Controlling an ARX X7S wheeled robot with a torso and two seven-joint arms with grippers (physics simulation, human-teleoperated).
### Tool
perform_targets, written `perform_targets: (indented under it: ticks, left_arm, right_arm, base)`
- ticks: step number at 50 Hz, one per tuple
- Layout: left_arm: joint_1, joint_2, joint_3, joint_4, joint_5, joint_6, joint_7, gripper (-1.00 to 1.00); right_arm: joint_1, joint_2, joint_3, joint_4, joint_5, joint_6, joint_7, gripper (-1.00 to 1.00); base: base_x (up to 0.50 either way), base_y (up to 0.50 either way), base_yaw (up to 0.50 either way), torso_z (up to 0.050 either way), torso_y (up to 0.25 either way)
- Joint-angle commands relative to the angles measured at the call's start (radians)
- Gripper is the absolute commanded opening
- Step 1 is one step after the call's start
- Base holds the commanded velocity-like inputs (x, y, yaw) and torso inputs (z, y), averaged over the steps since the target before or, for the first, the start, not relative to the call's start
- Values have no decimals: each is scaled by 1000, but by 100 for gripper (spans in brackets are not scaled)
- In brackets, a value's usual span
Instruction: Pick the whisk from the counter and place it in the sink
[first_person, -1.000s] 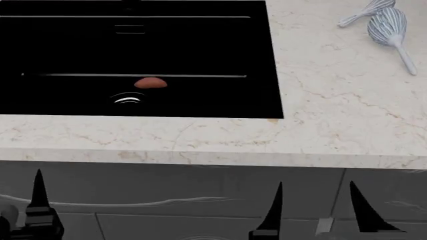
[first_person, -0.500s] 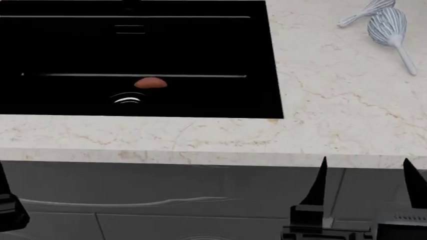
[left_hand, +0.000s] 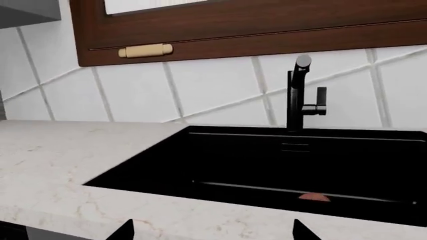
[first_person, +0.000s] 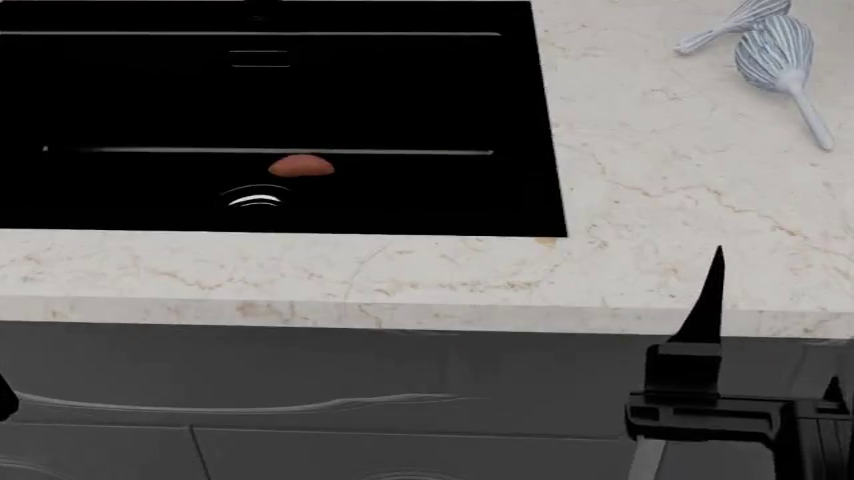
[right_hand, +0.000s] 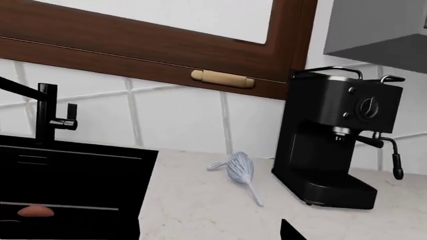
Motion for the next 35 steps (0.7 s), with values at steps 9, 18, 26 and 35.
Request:
perform_targets:
  ticks: [9,18,26,35]
  left_arm:
    - [-55,-40,-69,44,-45,-103,-17,100]
    - [-46,-38,-74,54,-50,-102,-22,100]
    - [-28,-32,-70,58,-58,-78,-12,100]
    - [-23,-33,-63,52,-56,-70,-14,100]
  right_arm:
    - [99,42,53,-36,74,136,4,100]
    - [107,37,72,-38,102,138,-2,100]
    - [76,36,93,-39,109,110,-4,100]
    - [56,34,100,-34,119,89,-4,100]
  base:
    - [0,0,0,0,0]
    - [82,0,0,0,0]
    - [287,0,0,0,0]
    - [286,0,0,0,0]
